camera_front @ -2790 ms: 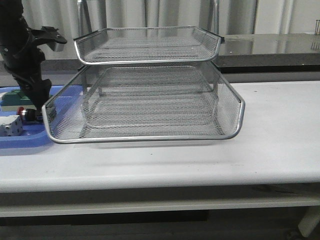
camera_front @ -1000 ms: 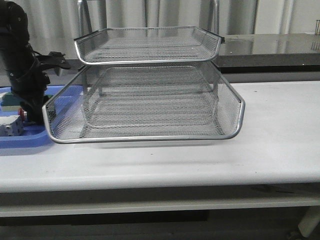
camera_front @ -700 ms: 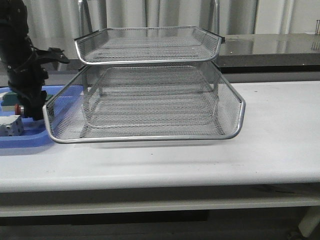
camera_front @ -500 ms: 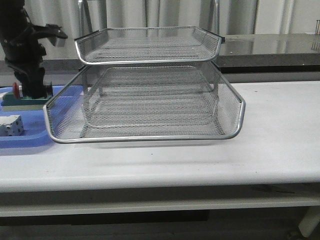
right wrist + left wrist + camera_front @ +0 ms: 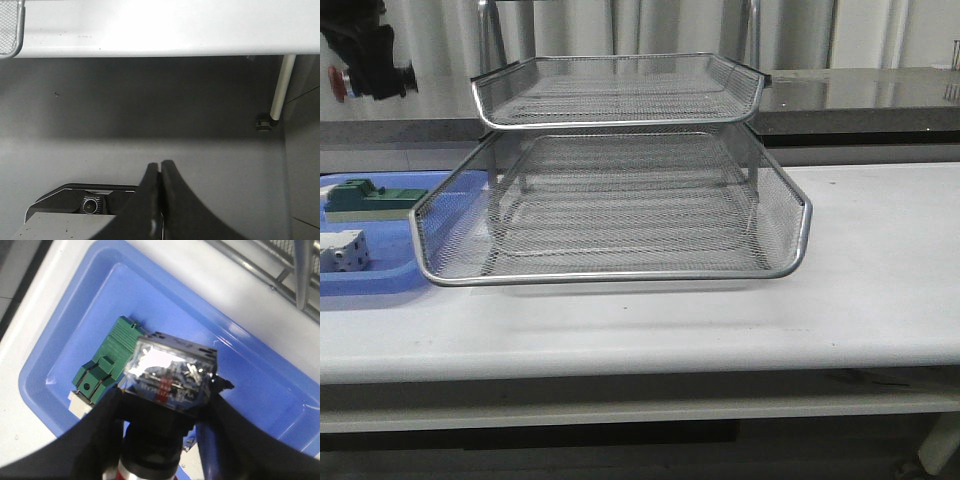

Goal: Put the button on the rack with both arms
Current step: 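Carry the red button with the left gripper over the pulled-out tray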

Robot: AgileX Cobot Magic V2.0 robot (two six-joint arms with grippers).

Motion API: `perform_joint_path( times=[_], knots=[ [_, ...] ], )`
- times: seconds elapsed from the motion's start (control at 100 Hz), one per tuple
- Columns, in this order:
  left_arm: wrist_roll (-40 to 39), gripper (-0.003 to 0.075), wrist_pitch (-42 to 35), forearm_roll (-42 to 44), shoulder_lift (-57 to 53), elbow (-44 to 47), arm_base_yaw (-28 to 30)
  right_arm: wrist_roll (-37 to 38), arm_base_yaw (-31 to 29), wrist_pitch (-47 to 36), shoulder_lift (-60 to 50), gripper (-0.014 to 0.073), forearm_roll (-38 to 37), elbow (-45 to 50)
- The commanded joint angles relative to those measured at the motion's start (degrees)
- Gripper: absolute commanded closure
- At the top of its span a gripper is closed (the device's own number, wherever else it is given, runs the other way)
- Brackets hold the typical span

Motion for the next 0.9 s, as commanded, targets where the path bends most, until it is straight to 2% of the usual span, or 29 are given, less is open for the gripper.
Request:
perform_joint_path(
  times=[0.0, 0.24, 0.54, 0.71, 0.89],
  knots=[
    [-1.55, 0.0693, 1.15, -1.41, -6.47, -1.31, 0.20, -0.14, -0.03, -2.13, 0.00, 0.0662, -0.83, -1.93],
    [-2.48, 0.0693, 1.15, -3.51, -14.78, 5.95, 0.20, -0.14, -0.03, -2.13, 0.00, 0.0662, -0.83, -1.93],
    [-2.48, 0.0693, 1.15, -15.91, -25.37, 16.48, -0.69, -0.14, -0.03, -2.13, 0.00, 0.0662, -0.83, -1.93],
    [-2.48, 0.0693, 1.15, -16.17, -27.86, 19.58, -5.31, -0.14, -0.03, -2.13, 0.00, 0.0662, -0.83, -1.93],
    [-2.48, 0.0693, 1.15, -16.17, -27.89, 22.07, -13.12, -0.14, -0.03, -2.07, 0.00, 0.0662, -0.83, -1.93]
  ],
)
